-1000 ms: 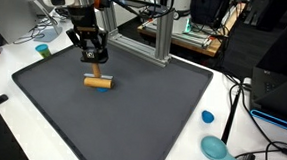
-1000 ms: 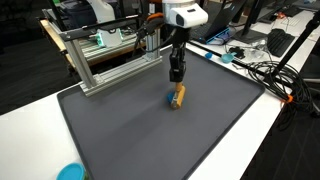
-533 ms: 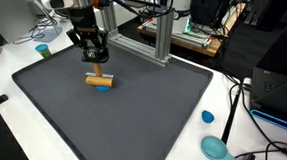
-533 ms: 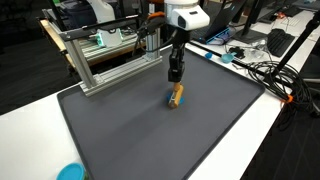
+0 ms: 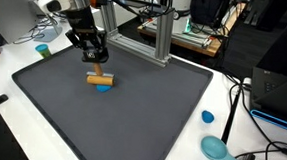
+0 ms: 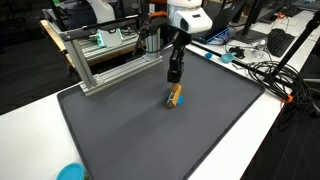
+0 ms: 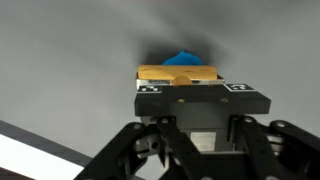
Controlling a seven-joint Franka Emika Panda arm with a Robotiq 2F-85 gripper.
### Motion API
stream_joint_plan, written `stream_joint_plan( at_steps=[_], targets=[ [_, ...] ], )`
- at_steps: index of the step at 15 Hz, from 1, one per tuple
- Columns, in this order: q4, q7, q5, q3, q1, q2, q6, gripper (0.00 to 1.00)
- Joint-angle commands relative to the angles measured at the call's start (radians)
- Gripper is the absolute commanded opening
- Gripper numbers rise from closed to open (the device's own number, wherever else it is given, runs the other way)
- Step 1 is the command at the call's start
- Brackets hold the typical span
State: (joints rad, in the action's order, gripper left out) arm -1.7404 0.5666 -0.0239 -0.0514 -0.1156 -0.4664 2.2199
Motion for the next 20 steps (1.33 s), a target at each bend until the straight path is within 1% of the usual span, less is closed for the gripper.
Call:
stream_joint_plan(
  at_steps=[1,8,11,13,16,20],
  targets=[
    [0.003,-0.048,-0.049,0.019,0.02,-0.069,-0.083,0.22],
    [0.025,-0.063,-0.074,0.018,0.022,-0.084,-0.146,0.22],
    [0.038,-0.069,-0.09,0.02,0.024,-0.092,-0.201,0.22],
    [0.042,-0.047,-0.073,0.011,0.005,-0.081,-0.212,0.22],
    [-0.013,0.004,-0.034,0.006,-0.036,0.034,-0.156,0.22],
    [-0.07,0.085,0.038,-0.008,-0.07,0.09,-0.046,0.22]
  ],
)
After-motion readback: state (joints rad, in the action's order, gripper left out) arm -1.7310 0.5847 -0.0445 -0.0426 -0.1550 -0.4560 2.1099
